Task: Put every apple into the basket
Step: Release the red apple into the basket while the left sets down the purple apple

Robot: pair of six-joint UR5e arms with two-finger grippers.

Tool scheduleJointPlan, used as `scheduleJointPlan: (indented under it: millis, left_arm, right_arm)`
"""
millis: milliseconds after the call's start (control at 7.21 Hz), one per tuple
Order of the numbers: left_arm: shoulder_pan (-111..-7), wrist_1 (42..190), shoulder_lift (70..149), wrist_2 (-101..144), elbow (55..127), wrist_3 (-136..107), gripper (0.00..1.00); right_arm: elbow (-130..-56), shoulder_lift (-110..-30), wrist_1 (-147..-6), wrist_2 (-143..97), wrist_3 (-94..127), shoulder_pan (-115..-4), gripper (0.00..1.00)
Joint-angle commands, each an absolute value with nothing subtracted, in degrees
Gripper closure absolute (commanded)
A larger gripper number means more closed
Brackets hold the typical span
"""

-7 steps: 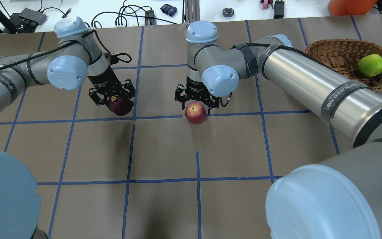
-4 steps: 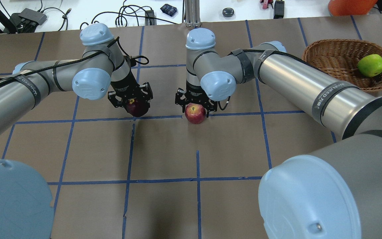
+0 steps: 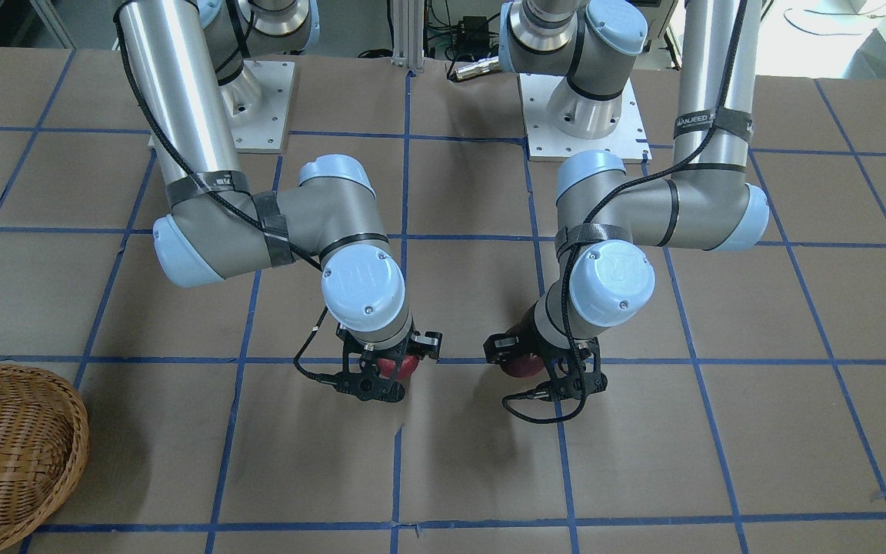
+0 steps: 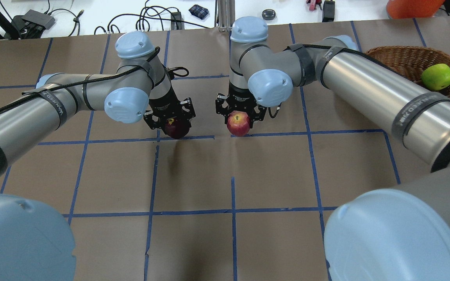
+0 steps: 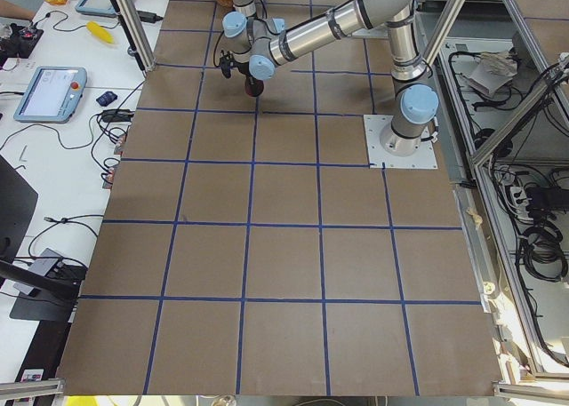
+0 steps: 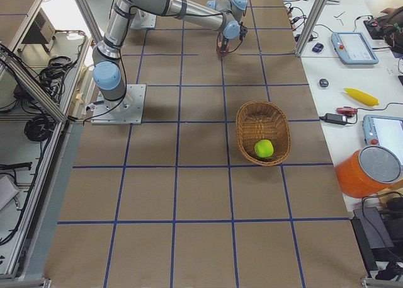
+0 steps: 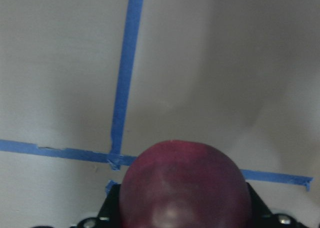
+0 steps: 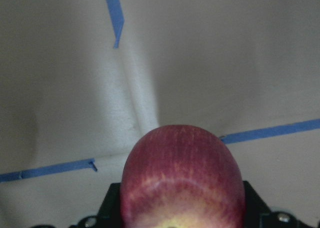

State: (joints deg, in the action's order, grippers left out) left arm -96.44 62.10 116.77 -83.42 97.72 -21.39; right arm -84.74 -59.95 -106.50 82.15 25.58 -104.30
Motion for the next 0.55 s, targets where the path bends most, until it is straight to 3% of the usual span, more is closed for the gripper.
scheduleJointPlan:
  millis: [0, 277, 416]
  left_arm:
    - [-103.8, 53.9, 120.4, -83.1, 96.3, -34.7, 0.6]
    - [-108.0, 54.0, 121.6, -83.2, 94.5, -37.6, 0.6]
    - [-109.1, 54.1, 121.7, -83.9, 95.3, -37.3, 0.08]
  right_arm:
    - [-83.9, -67.6, -96.0, 82.9, 11.2, -90.7, 1.0]
    - [-82.2, -69.1, -95.1, 89.0, -3.4, -76.7, 1.0]
    - [-79.0, -67.4, -96.6, 92.3, -9.6, -74.3, 1.0]
